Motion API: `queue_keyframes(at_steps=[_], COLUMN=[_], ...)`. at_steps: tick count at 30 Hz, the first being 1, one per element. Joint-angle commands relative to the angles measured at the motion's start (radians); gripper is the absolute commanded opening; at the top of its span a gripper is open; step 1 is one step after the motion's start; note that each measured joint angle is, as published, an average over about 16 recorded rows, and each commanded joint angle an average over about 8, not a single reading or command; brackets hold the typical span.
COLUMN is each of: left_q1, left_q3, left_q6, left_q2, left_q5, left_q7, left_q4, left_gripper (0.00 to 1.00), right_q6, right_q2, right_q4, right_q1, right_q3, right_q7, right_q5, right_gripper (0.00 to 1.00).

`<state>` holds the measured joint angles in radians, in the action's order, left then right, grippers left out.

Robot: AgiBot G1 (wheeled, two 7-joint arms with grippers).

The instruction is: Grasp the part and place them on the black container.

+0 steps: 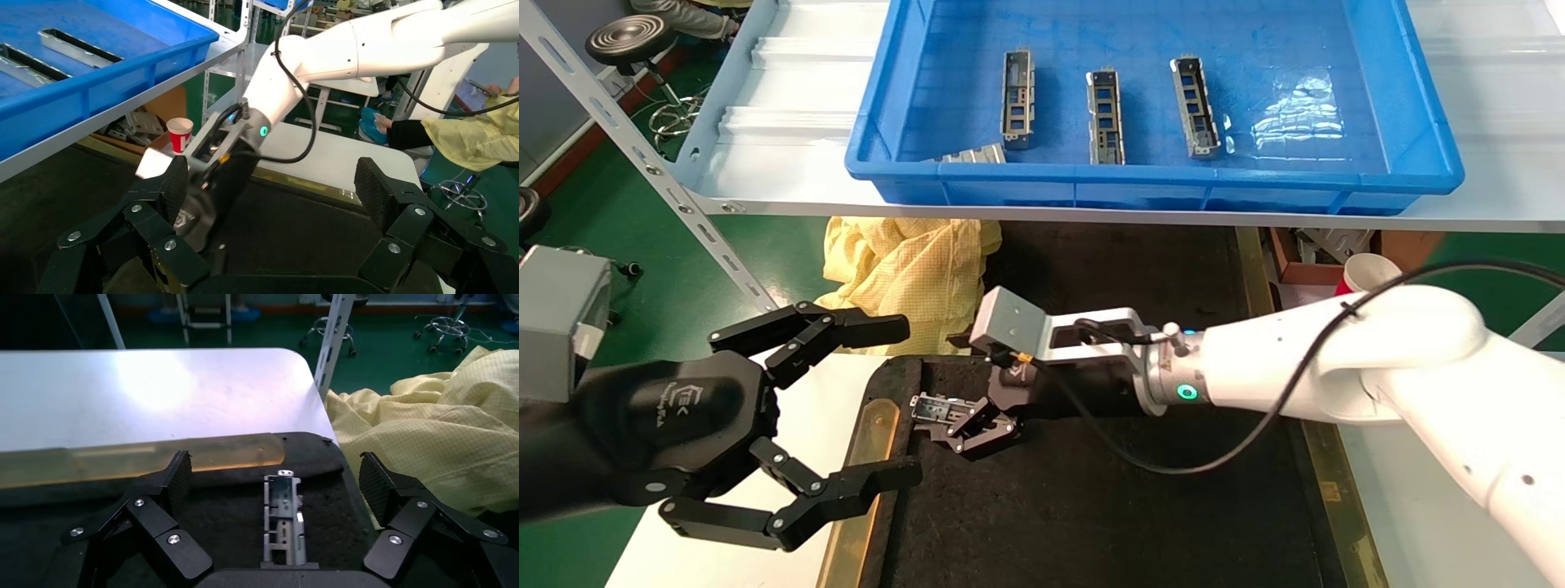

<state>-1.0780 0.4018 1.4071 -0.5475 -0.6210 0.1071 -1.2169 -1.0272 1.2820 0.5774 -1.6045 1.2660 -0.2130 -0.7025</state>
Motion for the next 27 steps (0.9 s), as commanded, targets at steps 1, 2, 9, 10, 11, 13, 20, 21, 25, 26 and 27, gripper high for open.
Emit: queue_keyframes(at_steps=[1, 2, 9, 10, 11, 13, 20, 21, 25, 26, 27], left_q1=[0.000, 0.000, 0.000, 0.000, 0.000, 0.000, 0.000, 0.000, 0.000, 0.000, 0.000], left_q3=[0.000, 0.000, 0.000, 0.000, 0.000, 0.000, 0.000, 0.000, 0.000, 0.000, 0.000], left_q6=[0.000, 0.000, 0.000, 0.000, 0.000, 0.000, 0.000, 0.000, 0.000, 0.000, 0.000], left_q2=[0.000, 0.000, 0.000, 0.000, 0.000, 0.000, 0.000, 0.000, 0.000, 0.000, 0.000], left_q5=[0.000, 0.000, 0.000, 0.000, 0.000, 0.000, 0.000, 0.000, 0.000, 0.000, 0.000], left_q7=[0.000, 0.000, 0.000, 0.000, 0.000, 0.000, 0.000, 0.000, 0.000, 0.000, 0.000], left_q4=[0.000, 0.000, 0.000, 0.000, 0.000, 0.000, 0.000, 0.000, 0.000, 0.000, 0.000], left_gripper=[1.00, 1.00, 1.00, 1.00, 1.00, 1.00, 1.00, 1.00, 1.00, 1.00, 1.00], right_q6=[-0.014, -0.023, -0.082, -0.091, -0.099, -0.116, -0.176, -0.184, -0.218, -0.227, -0.235], right_q2=[-0.020, -0.032, -0.117, -0.129, -0.142, -0.166, -0.252, -0.264, -0.312, -0.325, -0.337], right_q4=[0.020, 0.033, 0.123, 0.136, 0.149, 0.175, 0.265, 0.277, 0.329, 0.342, 0.355], right_q1=[0.015, 0.025, 0.092, 0.102, 0.112, 0.131, 0.199, 0.208, 0.247, 0.257, 0.266], right_q3=[-0.029, -0.047, -0.172, -0.190, -0.209, -0.244, -0.370, -0.388, -0.460, -0.478, -0.495], right_q7=[0.012, 0.019, 0.070, 0.077, 0.085, 0.099, 0.150, 0.157, 0.187, 0.194, 0.201], right_q5=[0.000, -0.001, -0.004, -0.005, -0.005, -0.007, -0.010, -0.011, -0.013, -0.013, -0.014], right_gripper=[1.00, 1.00, 1.00, 1.00, 1.00, 1.00, 1.00, 1.00, 1.00, 1.00, 1.00])
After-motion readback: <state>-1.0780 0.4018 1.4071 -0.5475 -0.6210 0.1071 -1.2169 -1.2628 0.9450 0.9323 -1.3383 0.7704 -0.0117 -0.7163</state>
